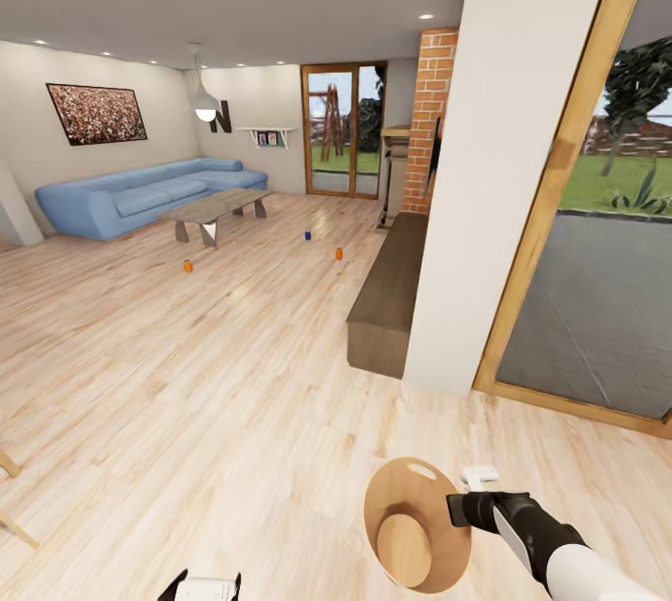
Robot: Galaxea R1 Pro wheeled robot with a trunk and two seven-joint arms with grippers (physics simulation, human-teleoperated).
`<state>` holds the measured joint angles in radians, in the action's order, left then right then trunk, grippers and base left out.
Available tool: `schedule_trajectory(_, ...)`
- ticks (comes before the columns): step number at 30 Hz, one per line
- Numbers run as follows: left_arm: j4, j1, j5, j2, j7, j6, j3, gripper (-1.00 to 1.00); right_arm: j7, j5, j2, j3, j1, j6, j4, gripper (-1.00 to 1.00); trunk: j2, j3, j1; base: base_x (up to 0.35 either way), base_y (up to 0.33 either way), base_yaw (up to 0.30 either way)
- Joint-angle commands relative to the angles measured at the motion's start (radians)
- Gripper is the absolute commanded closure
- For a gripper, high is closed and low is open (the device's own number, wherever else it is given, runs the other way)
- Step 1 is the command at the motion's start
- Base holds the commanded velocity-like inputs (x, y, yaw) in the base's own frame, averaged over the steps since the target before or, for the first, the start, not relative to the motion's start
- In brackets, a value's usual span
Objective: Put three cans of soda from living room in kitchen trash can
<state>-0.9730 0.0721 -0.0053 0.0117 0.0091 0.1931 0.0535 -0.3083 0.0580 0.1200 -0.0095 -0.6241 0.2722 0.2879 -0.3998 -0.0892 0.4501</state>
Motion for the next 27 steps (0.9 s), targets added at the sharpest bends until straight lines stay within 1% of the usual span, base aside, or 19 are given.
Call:
schedule_trajectory(1,0.000,0.000,0.000,0.000,0.000,0.000,0.000,-1.00,-0.005,-0.010,0.000,-0.004,0.000,0.001,0.001,1.00,0.000,0.000,0.000,0.253,0.110,0.000)
schedule_trajectory(7,-0.001,0.000,0.000,0.000,0.000,0.000,0.000,-1.00,-0.004,-0.010,-0.001,-0.004,0.000,0.001,0.001,1.00,0.000,0.000,0.000,0.274,0.123,0.003)
schedule_trajectory(13,-0.001,0.000,0.000,0.000,0.000,0.000,0.000,-1.00,-0.003,-0.010,-0.001,-0.003,0.000,0.001,0.000,1.00,0.000,0.000,0.000,0.288,0.137,0.100)
schedule_trajectory(27,0.000,0.000,0.000,0.000,0.000,0.000,0.000,-1.00,-0.004,-0.010,-0.002,-0.003,0.000,0.000,0.000,1.00,0.000,0.000,0.000,0.290,0.140,0.223)
